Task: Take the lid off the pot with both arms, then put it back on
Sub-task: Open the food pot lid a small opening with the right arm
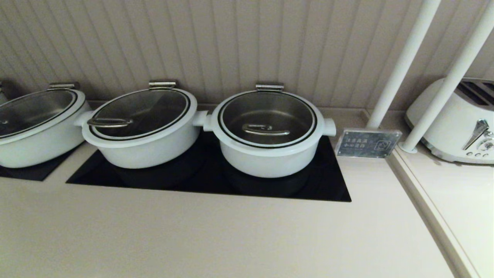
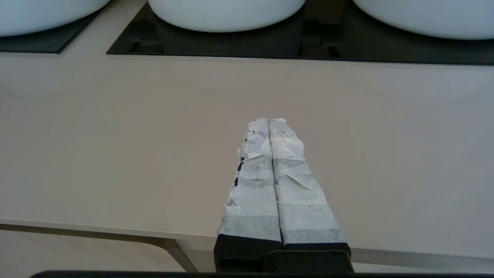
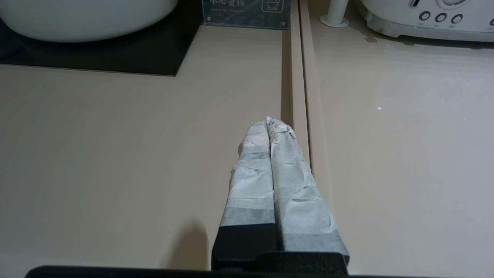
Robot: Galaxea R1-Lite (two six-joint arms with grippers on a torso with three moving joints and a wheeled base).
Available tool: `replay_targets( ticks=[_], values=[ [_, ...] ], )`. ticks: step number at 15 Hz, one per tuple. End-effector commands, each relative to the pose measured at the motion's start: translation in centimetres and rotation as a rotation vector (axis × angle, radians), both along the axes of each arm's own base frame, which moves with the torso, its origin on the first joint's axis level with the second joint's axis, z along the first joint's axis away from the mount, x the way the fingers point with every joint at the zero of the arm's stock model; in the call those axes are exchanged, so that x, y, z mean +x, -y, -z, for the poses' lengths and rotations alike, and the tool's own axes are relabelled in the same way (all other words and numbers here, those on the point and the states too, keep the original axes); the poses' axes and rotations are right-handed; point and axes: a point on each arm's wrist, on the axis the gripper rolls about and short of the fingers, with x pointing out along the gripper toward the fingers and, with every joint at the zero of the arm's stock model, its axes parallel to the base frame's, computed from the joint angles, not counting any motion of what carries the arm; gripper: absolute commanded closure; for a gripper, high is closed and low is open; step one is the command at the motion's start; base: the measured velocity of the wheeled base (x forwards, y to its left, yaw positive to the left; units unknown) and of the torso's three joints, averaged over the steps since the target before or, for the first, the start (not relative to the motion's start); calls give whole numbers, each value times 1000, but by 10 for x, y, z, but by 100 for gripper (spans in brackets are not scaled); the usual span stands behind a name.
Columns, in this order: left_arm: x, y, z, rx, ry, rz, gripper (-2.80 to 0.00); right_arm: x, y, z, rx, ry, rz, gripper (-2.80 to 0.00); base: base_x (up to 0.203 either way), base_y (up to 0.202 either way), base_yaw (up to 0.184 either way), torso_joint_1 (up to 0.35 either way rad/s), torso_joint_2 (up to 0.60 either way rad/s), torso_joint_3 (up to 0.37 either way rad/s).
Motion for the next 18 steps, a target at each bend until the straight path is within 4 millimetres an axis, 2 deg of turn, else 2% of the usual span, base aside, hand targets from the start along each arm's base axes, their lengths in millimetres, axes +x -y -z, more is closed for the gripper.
replay_targets(
  ticks=[1,18],
  values=[
    [0,0,0,0,1,0,0,0,0,0,2,0,0,0,0,0,0,0,0,0],
    [0,0,0,0,1,-2,0,0,0,0,1,0,-1,0,0,0,0,0,0,0]
  ],
)
